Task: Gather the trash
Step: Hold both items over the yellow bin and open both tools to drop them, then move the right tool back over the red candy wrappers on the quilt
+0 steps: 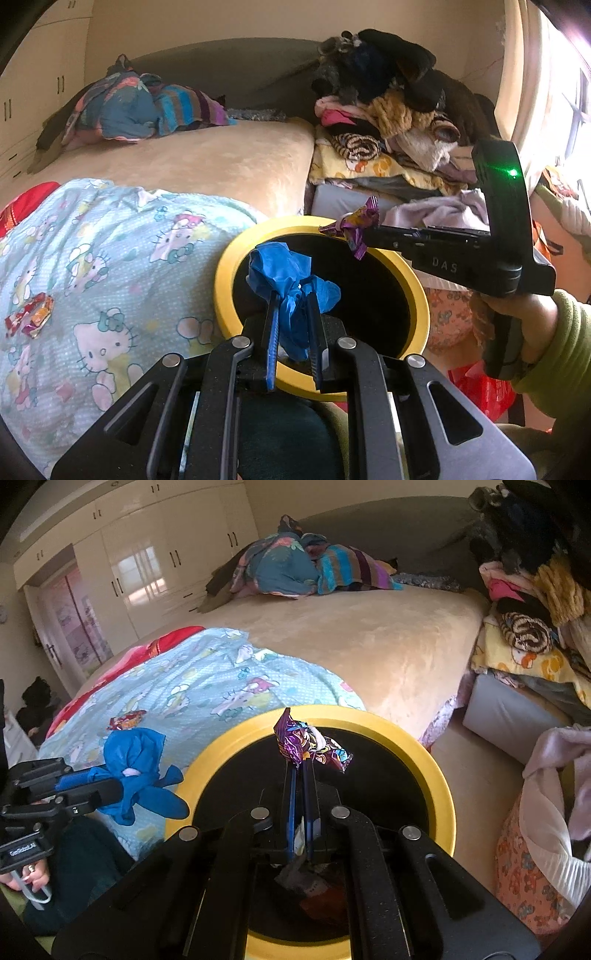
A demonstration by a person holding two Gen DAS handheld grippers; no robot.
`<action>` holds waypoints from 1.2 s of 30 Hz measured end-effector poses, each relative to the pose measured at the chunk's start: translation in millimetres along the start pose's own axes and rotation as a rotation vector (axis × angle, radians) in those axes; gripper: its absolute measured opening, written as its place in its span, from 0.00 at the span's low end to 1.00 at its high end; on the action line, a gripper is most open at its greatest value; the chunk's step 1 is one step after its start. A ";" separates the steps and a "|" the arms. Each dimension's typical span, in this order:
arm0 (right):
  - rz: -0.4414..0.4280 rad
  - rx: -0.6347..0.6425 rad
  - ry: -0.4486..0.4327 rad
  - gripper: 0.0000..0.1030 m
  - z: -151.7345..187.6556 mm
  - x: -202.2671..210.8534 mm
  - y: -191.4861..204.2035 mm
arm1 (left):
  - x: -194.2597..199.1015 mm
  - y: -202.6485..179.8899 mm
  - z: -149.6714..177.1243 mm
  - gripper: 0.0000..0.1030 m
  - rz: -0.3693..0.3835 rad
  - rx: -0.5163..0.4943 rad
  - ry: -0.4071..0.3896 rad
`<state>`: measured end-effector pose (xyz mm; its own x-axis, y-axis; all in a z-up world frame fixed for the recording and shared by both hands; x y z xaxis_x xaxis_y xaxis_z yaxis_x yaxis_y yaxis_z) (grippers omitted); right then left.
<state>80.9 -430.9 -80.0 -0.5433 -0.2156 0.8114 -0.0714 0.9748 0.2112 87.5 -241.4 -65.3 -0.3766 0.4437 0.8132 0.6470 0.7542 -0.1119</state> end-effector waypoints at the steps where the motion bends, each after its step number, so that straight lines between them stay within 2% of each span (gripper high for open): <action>1: 0.003 -0.002 0.004 0.02 1.1 -1.2 -1.8 | -3.4 -1.6 0.1 0.13 0.001 -0.004 0.008; 16: 0.025 -0.058 0.027 0.02 7.8 -9.4 -28.4 | -37.6 -17.5 -3.4 0.13 0.011 -0.043 0.081; 24: 0.014 -0.070 0.019 0.04 6.5 -7.1 -30.5 | -52.8 -11.1 -18.2 0.16 0.021 -0.010 0.095; 25: 0.013 -0.073 0.017 0.05 7.3 -6.6 -30.5 | -52.6 -9.6 -19.7 0.23 0.015 -0.002 0.086; 26: 0.010 -0.076 0.017 0.12 7.3 -6.4 -31.0 | -51.9 -8.7 -20.3 0.38 0.011 0.004 0.079; 27: 0.011 -0.082 0.016 0.24 7.1 -6.3 -32.4 | -50.5 -7.5 -20.0 0.47 0.011 0.013 0.073; 29: 0.014 -0.095 0.008 0.33 7.6 -4.7 -33.7 | -45.9 -4.4 -19.1 0.73 0.008 0.026 0.054; 30: 0.015 -0.101 0.003 0.35 7.3 -3.8 -33.8 | -44.1 -3.3 -19.4 0.79 0.002 0.031 0.049; 31: 0.019 -0.105 0.003 0.37 6.9 -3.5 -33.4 | -41.7 -1.6 -19.6 0.89 -0.008 0.037 0.042; 33: 0.023 -0.105 -0.006 0.44 5.6 -1.8 -29.7 | -33.3 5.4 -20.1 0.91 -0.021 0.060 0.018; 36: 0.010 -0.083 -0.022 0.48 1.1 0.9 -15.4 | -18.3 20.2 -21.1 0.93 -0.047 0.108 -0.019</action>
<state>80.6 -446.1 -83.1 -0.5620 -0.2034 0.8017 0.0031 0.9688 0.2480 121.5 -244.4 -70.5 -0.4184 0.4148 0.8080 0.5536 0.8218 -0.1352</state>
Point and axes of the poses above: each gripper's, at about its wrist camera, not at the fingertips, and x roughly against the way its jaws point, y to its left, z to its underside, the point moved 2 cm from there along -x, roughly the way its jaws point, and after that the axes turned 14 degrees about y, right-handed, at the moved point
